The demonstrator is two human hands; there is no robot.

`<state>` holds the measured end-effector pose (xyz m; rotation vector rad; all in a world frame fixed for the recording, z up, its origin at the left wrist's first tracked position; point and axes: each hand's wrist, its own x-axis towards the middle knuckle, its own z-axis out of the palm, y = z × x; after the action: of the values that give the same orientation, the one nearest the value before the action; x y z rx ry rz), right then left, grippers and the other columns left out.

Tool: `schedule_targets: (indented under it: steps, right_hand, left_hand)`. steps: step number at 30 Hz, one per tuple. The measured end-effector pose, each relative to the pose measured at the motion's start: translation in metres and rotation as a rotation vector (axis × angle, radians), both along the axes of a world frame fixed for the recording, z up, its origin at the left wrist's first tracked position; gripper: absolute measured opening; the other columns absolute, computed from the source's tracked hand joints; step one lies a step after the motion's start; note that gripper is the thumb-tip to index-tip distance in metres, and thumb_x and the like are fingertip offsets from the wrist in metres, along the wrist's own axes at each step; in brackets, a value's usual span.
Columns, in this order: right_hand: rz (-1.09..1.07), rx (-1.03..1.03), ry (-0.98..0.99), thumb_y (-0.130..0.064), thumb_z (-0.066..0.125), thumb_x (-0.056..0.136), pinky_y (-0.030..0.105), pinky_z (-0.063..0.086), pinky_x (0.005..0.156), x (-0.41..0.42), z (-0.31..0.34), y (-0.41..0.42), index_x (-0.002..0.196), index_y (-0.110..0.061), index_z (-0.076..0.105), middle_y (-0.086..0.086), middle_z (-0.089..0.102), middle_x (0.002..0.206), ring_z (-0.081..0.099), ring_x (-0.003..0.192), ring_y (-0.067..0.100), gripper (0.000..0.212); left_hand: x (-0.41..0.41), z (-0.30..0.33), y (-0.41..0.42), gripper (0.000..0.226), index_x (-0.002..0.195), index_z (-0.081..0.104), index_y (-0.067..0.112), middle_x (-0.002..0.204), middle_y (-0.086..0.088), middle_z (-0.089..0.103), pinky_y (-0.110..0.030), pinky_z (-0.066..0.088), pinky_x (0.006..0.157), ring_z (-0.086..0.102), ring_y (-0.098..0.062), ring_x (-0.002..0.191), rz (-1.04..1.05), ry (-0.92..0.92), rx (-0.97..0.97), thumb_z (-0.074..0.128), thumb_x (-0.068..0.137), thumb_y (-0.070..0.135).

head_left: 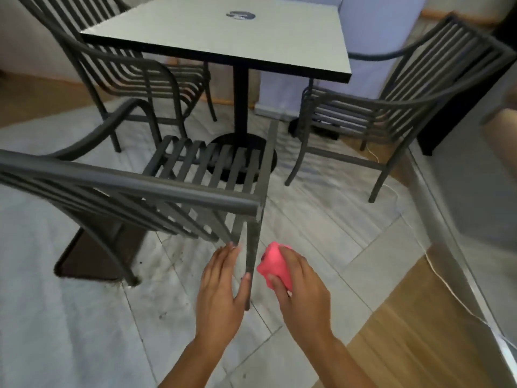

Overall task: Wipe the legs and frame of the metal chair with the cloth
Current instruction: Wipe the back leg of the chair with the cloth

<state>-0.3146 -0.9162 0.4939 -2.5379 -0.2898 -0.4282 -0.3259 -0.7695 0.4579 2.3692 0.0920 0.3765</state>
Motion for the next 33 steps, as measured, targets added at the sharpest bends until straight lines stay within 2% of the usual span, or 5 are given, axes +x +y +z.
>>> schedule_targets:
  steps: [7,12,20,23,33]
  right_hand:
    - [-0.015,0.202,-0.547,-0.036,0.057,0.087,0.034,0.056,0.064,0.044,-0.067,0.012,0.126,-0.013,0.044,0.009,0.063,0.111,0.062,0.088,0.018,0.047]
    - [0.027,0.348,-0.894,-0.029,0.066,0.087,0.027,0.048,0.08,0.072,-0.09,0.023,0.127,-0.014,0.043,0.009,0.058,0.115,0.055,0.099,0.015,0.049]
    - [0.047,0.392,-0.912,-0.022,0.071,0.081,0.011,0.04,0.086,0.106,-0.085,0.051,0.126,-0.01,0.053,0.012,0.051,0.12,0.042,0.106,0.004,0.05]
    - [0.071,0.386,-0.927,-0.016,0.074,0.078,0.0,0.03,0.096,0.114,-0.089,0.057,0.128,-0.009,0.051,0.016,0.052,0.126,0.044,0.114,0.015,0.055]
    - [0.069,0.389,-0.975,-0.01,0.075,0.075,0.032,0.053,0.086,0.117,-0.098,0.06,0.12,-0.007,0.06,0.015,0.058,0.115,0.057,0.106,0.024,0.047]
  left_hand:
    - [0.043,-0.083,0.003,0.042,0.133,0.043,0.019,0.142,0.0,0.043,-0.031,0.023,0.115,0.03,-0.018,0.138,-0.061,-0.581,0.105,0.043,0.094,0.035]
    - [0.071,-0.121,0.004,0.04,0.128,0.049,0.014,0.137,-0.002,0.046,-0.029,0.029,0.111,0.039,-0.018,0.132,-0.038,-0.866,-0.013,0.054,0.09,0.023]
    - [0.089,-0.136,-0.022,0.045,0.134,0.04,0.037,0.135,0.017,0.046,-0.002,0.028,0.098,0.039,0.006,0.126,-0.03,-0.672,-0.375,0.05,0.091,0.032]
    - [0.098,-0.134,-0.021,0.042,0.131,0.036,0.049,0.136,0.026,0.043,-0.007,0.03,0.1,0.039,0.008,0.127,-0.051,-0.621,-0.43,0.048,0.094,0.031]
    - [0.109,-0.127,-0.021,0.059,0.105,0.052,0.061,0.112,0.031,0.056,-0.006,0.043,0.083,0.055,0.006,0.106,-0.057,-0.636,-0.544,0.045,0.086,0.006]
